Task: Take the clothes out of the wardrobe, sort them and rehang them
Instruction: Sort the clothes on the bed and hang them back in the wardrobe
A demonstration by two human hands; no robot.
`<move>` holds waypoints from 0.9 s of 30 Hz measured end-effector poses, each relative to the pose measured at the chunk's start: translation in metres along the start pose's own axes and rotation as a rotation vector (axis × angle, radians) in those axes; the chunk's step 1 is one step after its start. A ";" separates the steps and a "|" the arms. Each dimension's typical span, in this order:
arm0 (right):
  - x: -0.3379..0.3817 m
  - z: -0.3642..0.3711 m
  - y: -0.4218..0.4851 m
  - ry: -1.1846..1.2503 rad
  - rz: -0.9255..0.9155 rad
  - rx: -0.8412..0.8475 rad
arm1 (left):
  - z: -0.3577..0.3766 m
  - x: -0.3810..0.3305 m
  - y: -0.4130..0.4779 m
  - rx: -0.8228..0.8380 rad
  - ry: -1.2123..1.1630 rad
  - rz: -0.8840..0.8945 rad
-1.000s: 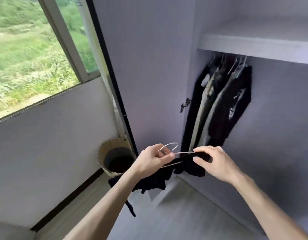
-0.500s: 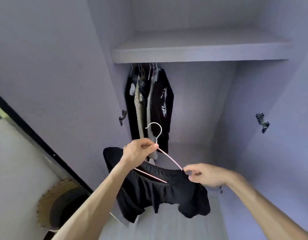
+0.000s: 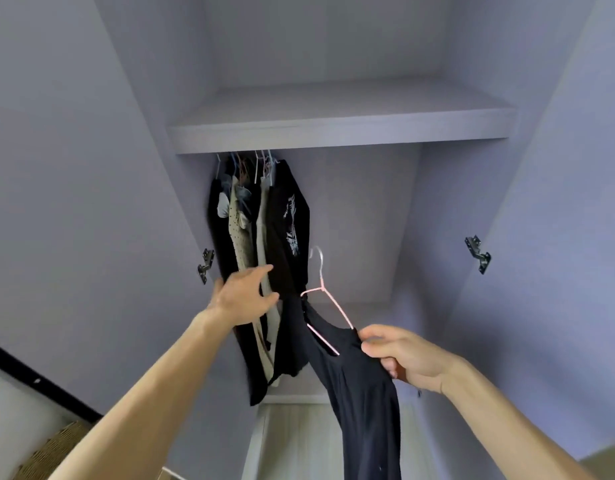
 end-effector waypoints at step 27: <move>0.108 -0.055 0.371 -0.247 -0.362 -0.390 | -0.092 0.121 0.105 -1.032 0.894 -0.233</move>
Point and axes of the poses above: each hand's wrist, its own y-axis towards the middle knuckle, its own z-axis out of the palm, x = y × z, the point moved 1 cm from there along y, towards the middle knuckle, and after that the axes turned 12 degrees about -z, right-handed, at the moved point
